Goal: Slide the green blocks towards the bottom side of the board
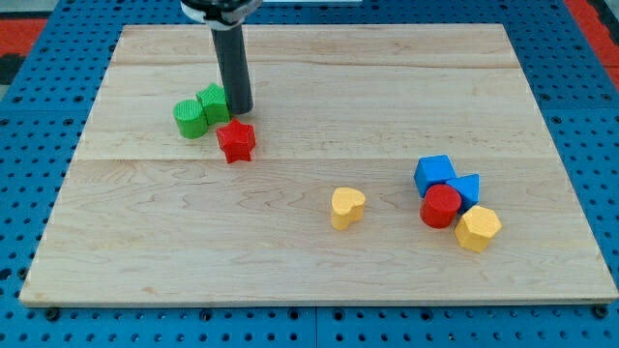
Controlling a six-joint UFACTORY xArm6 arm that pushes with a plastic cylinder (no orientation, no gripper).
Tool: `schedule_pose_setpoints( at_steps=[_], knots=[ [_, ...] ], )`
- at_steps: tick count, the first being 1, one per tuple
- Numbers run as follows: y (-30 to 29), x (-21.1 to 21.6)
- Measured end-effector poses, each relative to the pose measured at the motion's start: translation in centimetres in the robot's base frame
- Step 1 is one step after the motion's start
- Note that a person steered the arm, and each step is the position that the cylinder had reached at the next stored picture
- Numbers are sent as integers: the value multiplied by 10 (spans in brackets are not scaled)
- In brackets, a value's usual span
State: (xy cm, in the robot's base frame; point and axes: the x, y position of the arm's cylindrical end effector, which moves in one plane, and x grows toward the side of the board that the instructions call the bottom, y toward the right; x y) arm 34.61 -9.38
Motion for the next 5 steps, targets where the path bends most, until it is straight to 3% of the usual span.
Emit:
schedule_pose_setpoints(
  at_steps=[1,2,4,5],
  knots=[
    [-28,2],
    [-66,38],
    [-96,2],
    [-134,29]
  ],
)
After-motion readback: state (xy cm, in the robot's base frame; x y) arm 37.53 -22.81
